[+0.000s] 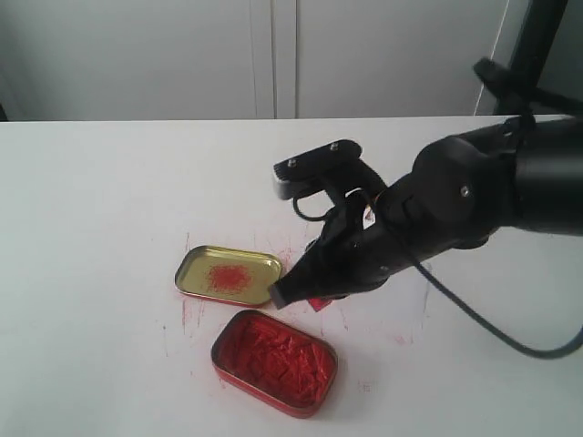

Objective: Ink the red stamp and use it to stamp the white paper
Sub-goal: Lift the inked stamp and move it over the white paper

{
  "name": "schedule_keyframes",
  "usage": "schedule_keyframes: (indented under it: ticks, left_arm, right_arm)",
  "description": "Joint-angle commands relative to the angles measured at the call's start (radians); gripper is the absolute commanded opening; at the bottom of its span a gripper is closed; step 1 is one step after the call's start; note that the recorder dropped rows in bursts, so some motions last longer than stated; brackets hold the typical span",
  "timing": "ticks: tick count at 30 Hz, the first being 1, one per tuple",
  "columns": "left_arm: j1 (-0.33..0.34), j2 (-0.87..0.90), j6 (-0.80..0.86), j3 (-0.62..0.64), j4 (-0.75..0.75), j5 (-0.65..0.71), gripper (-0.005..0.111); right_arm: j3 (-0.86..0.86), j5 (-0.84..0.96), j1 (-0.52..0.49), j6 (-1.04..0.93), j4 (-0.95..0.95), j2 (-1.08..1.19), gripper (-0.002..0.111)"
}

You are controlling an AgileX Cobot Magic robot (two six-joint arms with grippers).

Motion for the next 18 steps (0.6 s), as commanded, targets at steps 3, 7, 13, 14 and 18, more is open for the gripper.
schedule_keyframes:
  ticks: [3,7,13,14,18]
  left_arm:
    - [0.001,-0.004,-0.001,0.007,0.001,0.009,0.000]
    - [0.001,-0.004,-0.001,0.007,0.001,0.009,0.000]
    - [0.001,-0.004,-0.001,0.007,0.001,0.009,0.000]
    - [0.001,-0.004,-0.001,0.007,0.001,0.009,0.000]
    - [0.001,-0.004,-0.001,0.007,0.001,0.009,0.000]
  right_arm:
    - [-0.079,0.091,-0.088,0.016,-0.022,0.007,0.000]
    - [-0.158,0.179,-0.092,0.077,-0.130,0.061,0.000]
    - [-0.260,0.254,-0.097,0.103,-0.206,0.164,0.000]
    - [-0.274,0.262,-0.100,0.103,-0.203,0.181,0.000]
    - [-0.303,0.260,-0.114,0.103,-0.205,0.242,0.000]
